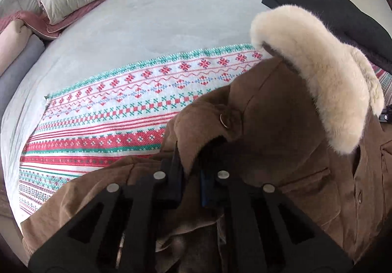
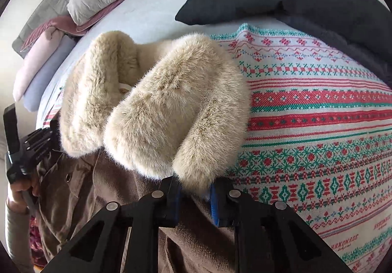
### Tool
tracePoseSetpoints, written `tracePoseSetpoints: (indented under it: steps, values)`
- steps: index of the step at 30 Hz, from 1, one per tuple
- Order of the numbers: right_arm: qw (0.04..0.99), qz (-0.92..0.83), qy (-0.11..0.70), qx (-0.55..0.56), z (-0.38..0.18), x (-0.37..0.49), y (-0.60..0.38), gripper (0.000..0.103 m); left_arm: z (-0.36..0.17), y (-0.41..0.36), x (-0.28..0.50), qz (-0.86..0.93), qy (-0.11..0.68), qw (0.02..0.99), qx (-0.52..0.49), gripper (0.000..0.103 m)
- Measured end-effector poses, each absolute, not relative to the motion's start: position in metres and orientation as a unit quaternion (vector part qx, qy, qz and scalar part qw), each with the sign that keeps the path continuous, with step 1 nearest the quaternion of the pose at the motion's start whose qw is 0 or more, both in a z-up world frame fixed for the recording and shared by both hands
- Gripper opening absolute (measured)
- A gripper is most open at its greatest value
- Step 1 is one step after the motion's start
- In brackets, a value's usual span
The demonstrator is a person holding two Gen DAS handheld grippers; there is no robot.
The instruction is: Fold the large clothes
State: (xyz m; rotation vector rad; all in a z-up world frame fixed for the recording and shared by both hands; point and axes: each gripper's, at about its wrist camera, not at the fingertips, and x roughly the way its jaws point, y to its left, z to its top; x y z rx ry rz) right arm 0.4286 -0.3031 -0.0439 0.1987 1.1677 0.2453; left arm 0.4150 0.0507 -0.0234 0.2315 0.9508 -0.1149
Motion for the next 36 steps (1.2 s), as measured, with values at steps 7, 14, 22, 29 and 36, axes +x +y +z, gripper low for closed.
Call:
tracePoseSetpoints:
  steps: [7, 14, 22, 29, 36]
  values:
    - [0.909, 0.06, 0.412, 0.025, 0.043, 0.428, -0.284, 0.012, 0.075, 0.073, 0.428, 0.027, 0.335, 0.941, 0.033, 0.012]
    - [0.907, 0.083, 0.412, 0.01, 0.095, 0.473, -0.262, 0.022, 0.074, 0.099, 0.47, 0.086, 0.295, 0.951, 0.004, 0.022]
    - [0.867, 0.062, 0.494, -0.032, 0.013, 0.466, -0.29, 0.068, 0.01, 0.109, 0.462, 0.044, 0.408, 0.91, 0.062, 0.07]
    - [0.806, 0.086, 0.581, 0.074, -0.053, 0.475, -0.344, 0.077, -0.009, 0.129, 0.448, 0.037, 0.442, 0.891, 0.094, 0.072]
    - [0.785, 0.123, 0.606, 0.039, -0.073, 0.451, -0.309, 0.062, -0.039, 0.136, 0.442, 0.033, 0.459, 0.887, 0.048, 0.073]
